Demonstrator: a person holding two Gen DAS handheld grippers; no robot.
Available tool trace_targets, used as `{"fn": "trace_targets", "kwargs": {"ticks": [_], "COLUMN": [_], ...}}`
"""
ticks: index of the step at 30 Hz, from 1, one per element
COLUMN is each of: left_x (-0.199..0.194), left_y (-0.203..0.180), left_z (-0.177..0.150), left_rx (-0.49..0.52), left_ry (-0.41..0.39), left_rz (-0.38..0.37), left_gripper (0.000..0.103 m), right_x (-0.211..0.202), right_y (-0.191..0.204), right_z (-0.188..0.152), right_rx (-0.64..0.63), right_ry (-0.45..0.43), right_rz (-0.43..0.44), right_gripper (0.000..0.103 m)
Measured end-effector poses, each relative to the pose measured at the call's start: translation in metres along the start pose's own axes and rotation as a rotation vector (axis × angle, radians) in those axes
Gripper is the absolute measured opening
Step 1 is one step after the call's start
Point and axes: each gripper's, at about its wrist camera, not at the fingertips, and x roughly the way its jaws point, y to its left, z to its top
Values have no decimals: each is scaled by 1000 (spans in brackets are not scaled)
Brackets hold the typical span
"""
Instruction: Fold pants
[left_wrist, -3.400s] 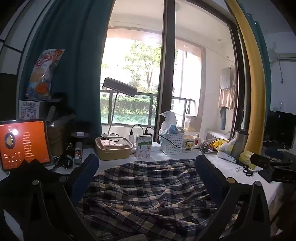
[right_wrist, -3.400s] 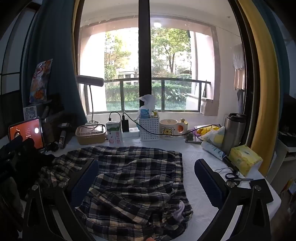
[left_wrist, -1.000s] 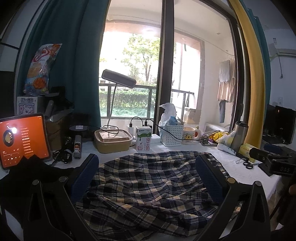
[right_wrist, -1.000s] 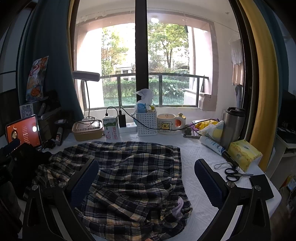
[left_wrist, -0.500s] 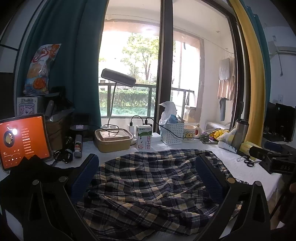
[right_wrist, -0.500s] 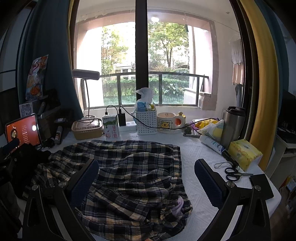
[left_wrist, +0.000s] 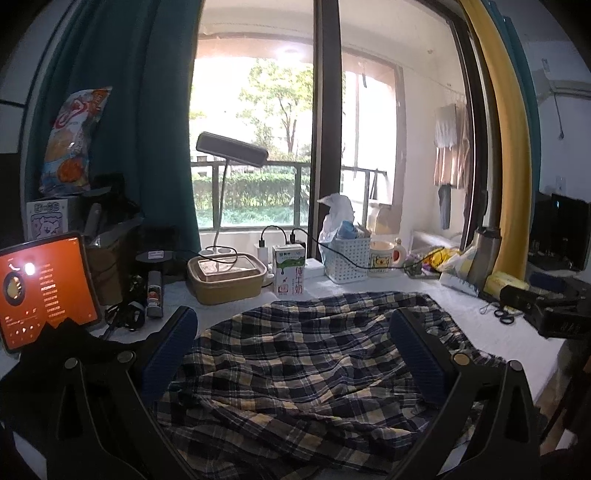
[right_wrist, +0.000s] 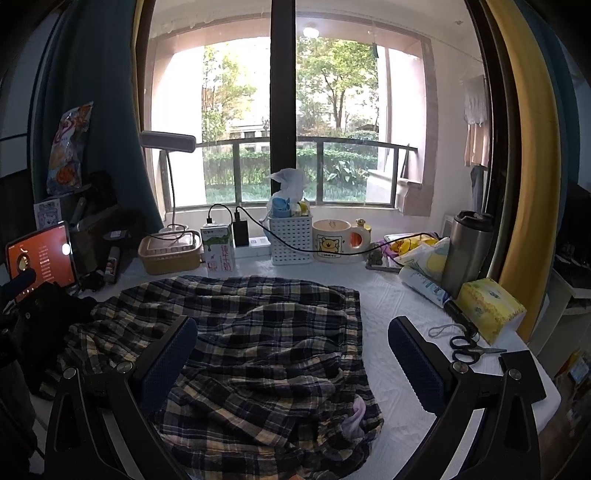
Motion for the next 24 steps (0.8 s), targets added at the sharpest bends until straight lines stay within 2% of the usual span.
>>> {"fn": "trace_targets", "kwargs": {"ticks": [7,15,20,21,24], "left_x": [45,126,178,184,207], "left_y": [23,59,90,93,101], "left_z": [14,28,28,29,23], "left_rx": [24,73,7,8,28], "left_ry": [101,258,379,387,430], "left_rz": [23,47,11,5,-17], "left_gripper": [103,103,102,102,102], "right_x": [34,95,135,145,173], "right_y": [-17,-51,-69,-74,-87], "right_z": [10,29,39,40,45], "right_rx": [14,54,47,50,54], "right_ry": [55,136,173,187,234], "right_rz": [5,-16,-2,2,10], "right_gripper": [103,103,102,97,94]}}
